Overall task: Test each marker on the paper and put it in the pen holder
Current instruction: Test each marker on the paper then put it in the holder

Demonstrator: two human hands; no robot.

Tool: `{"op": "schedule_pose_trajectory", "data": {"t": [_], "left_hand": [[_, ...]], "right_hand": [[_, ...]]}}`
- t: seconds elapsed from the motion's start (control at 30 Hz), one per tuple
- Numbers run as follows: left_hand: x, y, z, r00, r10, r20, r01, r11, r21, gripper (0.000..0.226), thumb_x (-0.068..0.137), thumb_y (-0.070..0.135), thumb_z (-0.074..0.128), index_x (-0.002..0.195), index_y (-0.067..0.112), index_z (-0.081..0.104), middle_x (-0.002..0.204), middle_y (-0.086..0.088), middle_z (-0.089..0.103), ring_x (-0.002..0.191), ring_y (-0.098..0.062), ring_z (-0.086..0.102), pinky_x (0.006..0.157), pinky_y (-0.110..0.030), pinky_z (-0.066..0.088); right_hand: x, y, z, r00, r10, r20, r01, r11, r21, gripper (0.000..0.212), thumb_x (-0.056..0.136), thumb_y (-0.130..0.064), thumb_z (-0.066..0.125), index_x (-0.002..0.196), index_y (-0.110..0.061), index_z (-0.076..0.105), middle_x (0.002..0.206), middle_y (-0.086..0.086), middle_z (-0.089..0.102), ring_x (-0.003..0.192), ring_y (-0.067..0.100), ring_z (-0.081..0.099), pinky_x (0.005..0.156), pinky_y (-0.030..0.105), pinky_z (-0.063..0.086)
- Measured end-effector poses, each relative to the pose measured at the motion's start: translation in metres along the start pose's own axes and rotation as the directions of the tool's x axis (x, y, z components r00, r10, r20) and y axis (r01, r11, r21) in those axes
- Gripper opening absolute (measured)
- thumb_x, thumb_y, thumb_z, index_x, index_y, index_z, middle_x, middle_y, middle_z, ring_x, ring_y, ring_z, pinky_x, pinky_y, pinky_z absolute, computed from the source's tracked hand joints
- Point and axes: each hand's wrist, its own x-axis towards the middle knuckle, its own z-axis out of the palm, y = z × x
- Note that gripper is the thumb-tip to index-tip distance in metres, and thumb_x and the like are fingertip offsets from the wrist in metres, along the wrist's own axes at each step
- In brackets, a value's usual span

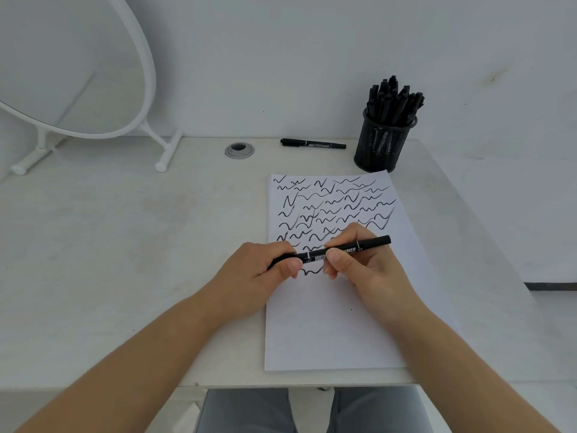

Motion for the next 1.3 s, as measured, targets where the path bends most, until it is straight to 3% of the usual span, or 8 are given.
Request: {"op": "schedule_pose_trajectory", "data": {"t": [0.3, 0.4, 0.53, 0.63, 0.87, 1.0, 1.17, 1.3], "left_hand": [[-0.003, 0.004, -0.011, 0.988, -0.053, -0.144, 0.037, 0.993, -0.109, 0.023, 0.092, 0.033, 0.036, 0.077, 0.021, 0.049, 0.054, 0.013, 0.038, 0.052, -0.006, 0.030, 0.050, -0.017, 0.023], [0.003, 0.006, -0.021, 0.984, -0.076, -0.163, 0.079, 0.997, 0.010, 0.022, 0.097, 0.022, 0.041, 0.076, 0.026, 0.047, 0.049, 0.015, 0.043, 0.046, -0.008, 0.034, 0.048, -0.019, 0.022], [0.023, 0.029, -0.025, 0.989, 0.035, -0.142, -0.004, 0.977, 0.215, 0.015, 0.093, 0.025, 0.047, 0.080, 0.032, 0.048, 0.058, 0.024, 0.053, 0.058, 0.001, 0.047, 0.053, -0.016, 0.032], [0.042, 0.048, -0.022, 0.979, 0.147, -0.138, -0.096, 0.942, 0.322, 0.008, 0.090, 0.036, 0.047, 0.088, 0.030, 0.052, 0.068, 0.021, 0.052, 0.071, 0.003, 0.049, 0.060, -0.014, 0.035], [0.099, 0.062, -0.023, 0.969, 0.175, -0.174, -0.127, 0.958, 0.257, 0.010, 0.088, 0.046, 0.046, 0.090, 0.041, 0.038, 0.074, 0.017, 0.057, 0.073, 0.002, 0.053, 0.063, -0.016, 0.039], [0.156, 0.038, -0.030, 0.990, -0.008, -0.142, 0.044, 0.967, 0.249, 0.014, 0.092, 0.044, 0.039, 0.097, 0.033, 0.045, 0.080, 0.010, 0.061, 0.060, -0.001, 0.050, 0.057, -0.023, 0.037], [0.218, -0.020, -0.044, 0.983, -0.144, -0.117, 0.185, 0.826, 0.532, 0.023, 0.093, 0.032, 0.046, 0.111, 0.021, 0.054, 0.107, 0.001, 0.058, 0.095, -0.018, 0.054, 0.079, -0.032, 0.043], [0.245, -0.057, -0.055, 0.981, -0.071, -0.181, 0.180, 0.684, 0.707, 0.028, 0.093, 0.026, 0.046, 0.120, 0.024, 0.051, 0.121, 0.001, 0.051, 0.112, -0.022, 0.043, 0.082, -0.037, 0.042]], "right_hand": [[0.004, -0.005, -0.011, 0.980, 0.125, -0.153, -0.113, 0.990, 0.084, 0.018, 0.083, -0.008, 0.063, 0.071, -0.021, 0.070, 0.061, -0.002, 0.061, 0.060, 0.017, 0.054, 0.061, 0.025, 0.044], [0.006, -0.012, -0.022, 0.984, 0.043, -0.175, -0.087, 0.965, -0.248, 0.025, 0.084, -0.011, 0.062, 0.067, -0.028, 0.069, 0.061, -0.011, 0.063, 0.057, 0.004, 0.053, 0.057, 0.013, 0.042], [0.018, -0.034, -0.024, 0.990, -0.103, 0.097, 0.140, 0.601, -0.787, 0.007, 0.084, -0.030, 0.063, 0.081, -0.034, 0.068, 0.070, -0.016, 0.063, 0.074, 0.003, 0.052, 0.065, 0.013, 0.038], [0.030, -0.046, -0.024, 0.948, -0.140, 0.288, 0.319, 0.351, -0.880, 0.023, 0.089, -0.041, 0.052, 0.085, -0.022, 0.065, 0.073, -0.009, 0.063, 0.075, 0.014, 0.049, 0.067, 0.030, 0.042], [0.061, -0.065, -0.048, 0.961, -0.196, 0.196, 0.266, 0.448, -0.853, 0.013, 0.090, -0.032, 0.054, 0.089, -0.021, 0.062, 0.073, -0.004, 0.060, 0.073, 0.014, 0.051, 0.069, 0.031, 0.041], [0.089, -0.078, -0.085, 0.962, -0.255, -0.100, 0.083, 0.620, -0.781, 0.008, 0.085, -0.023, 0.063, 0.086, -0.030, 0.058, 0.073, -0.012, 0.060, 0.070, 0.000, 0.054, 0.062, 0.015, 0.039], [0.121, -0.098, -0.130, 0.843, -0.366, -0.394, 0.056, 0.788, -0.613, 0.028, 0.083, -0.014, 0.064, 0.089, -0.036, 0.047, 0.085, -0.014, 0.064, 0.077, 0.004, 0.063, 0.074, 0.030, 0.050], [0.134, -0.100, -0.143, 0.716, -0.529, -0.456, 0.141, 0.749, -0.648, 0.037, 0.084, -0.011, 0.060, 0.104, -0.036, 0.042, 0.082, -0.018, 0.064, 0.077, 0.002, 0.061, 0.066, 0.011, 0.044]]}}
